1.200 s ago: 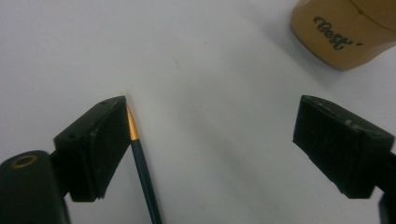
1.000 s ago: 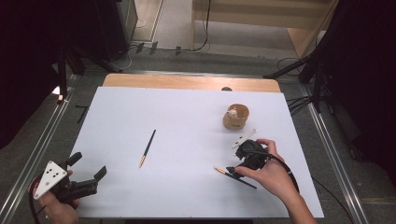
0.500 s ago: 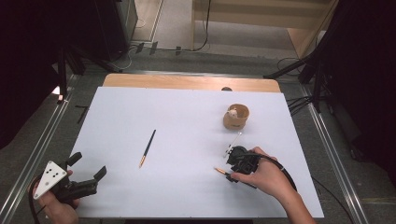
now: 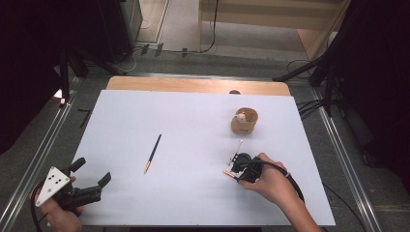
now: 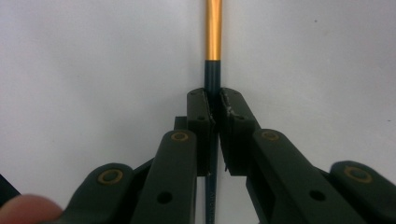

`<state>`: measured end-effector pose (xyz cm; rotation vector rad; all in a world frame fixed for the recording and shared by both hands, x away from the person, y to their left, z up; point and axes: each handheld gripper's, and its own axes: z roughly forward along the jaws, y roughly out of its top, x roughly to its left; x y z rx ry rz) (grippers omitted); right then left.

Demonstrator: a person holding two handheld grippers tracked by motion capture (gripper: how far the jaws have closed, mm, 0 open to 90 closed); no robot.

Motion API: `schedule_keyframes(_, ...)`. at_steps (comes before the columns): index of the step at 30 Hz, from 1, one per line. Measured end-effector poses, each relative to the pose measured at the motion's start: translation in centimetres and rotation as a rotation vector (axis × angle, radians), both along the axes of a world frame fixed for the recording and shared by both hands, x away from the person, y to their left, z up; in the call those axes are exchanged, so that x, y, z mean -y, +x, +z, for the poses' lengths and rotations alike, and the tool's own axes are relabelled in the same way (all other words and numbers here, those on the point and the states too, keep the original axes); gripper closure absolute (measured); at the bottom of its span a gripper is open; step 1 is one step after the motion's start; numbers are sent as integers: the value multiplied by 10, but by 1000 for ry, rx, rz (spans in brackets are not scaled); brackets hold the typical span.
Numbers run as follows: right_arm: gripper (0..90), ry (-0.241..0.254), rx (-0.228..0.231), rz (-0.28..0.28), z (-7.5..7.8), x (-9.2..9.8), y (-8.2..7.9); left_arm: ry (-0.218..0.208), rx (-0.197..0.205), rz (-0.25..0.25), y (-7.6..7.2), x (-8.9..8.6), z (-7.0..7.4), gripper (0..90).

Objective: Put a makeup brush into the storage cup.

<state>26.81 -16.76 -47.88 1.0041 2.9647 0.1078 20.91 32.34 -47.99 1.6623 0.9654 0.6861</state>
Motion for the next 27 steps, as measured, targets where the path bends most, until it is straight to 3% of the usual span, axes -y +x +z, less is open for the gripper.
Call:
schedule_keyframes(7, 849, 29, 23, -6, 2, 2, -2, -5, -1, 8, 0, -3, 0, 12)
schedule_keyframes(12, 851, 127, 80, -19, 13, 7, -2, -3, -1, 5, 0, -2, 0, 12)
schedule_keyframes(14, 851, 137, 89, -18, 15, 7, -3, -3, -2, 6, 0, -2, 0, 12)
schedule_keyframes(16, 851, 174, 114, -17, 19, 8, -3, -3, -1, 7, 0, -2, 0, 12)
schedule_keyframes(18, 851, 238, 167, -10, 25, 10, -3, -5, -1, 7, 0, -2, 0, 12)
schedule_keyframes(19, 851, 238, 167, -10, 25, 10, -3, -5, 0, 7, 0, -2, 0, 12)
schedule_keyframes(20, 852, 286, 204, -11, 29, 13, -3, -4, 0, 7, 0, -2, 0, 12)
schedule_keyframes(22, 852, 333, 241, -27, 33, 15, -3, -3, -1, 8, 0, -2, 0, 12)
schedule_keyframes(24, 851, 349, 262, -31, 35, 16, -3, -3, -1, 8, 0, -3, 0, 12)
schedule_keyframes(25, 851, 400, 289, -41, 39, 18, -4, -4, 0, 9, 0, -3, 0, 12)
schedule_keyframes(26, 851, 400, 289, -41, 39, 18, -4, -4, -1, 9, 0, -3, 0, 12)
schedule_keyframes(27, 852, 444, 326, -30, 41, 20, -4, -2, 0, 9, 0, -3, 0, 12)
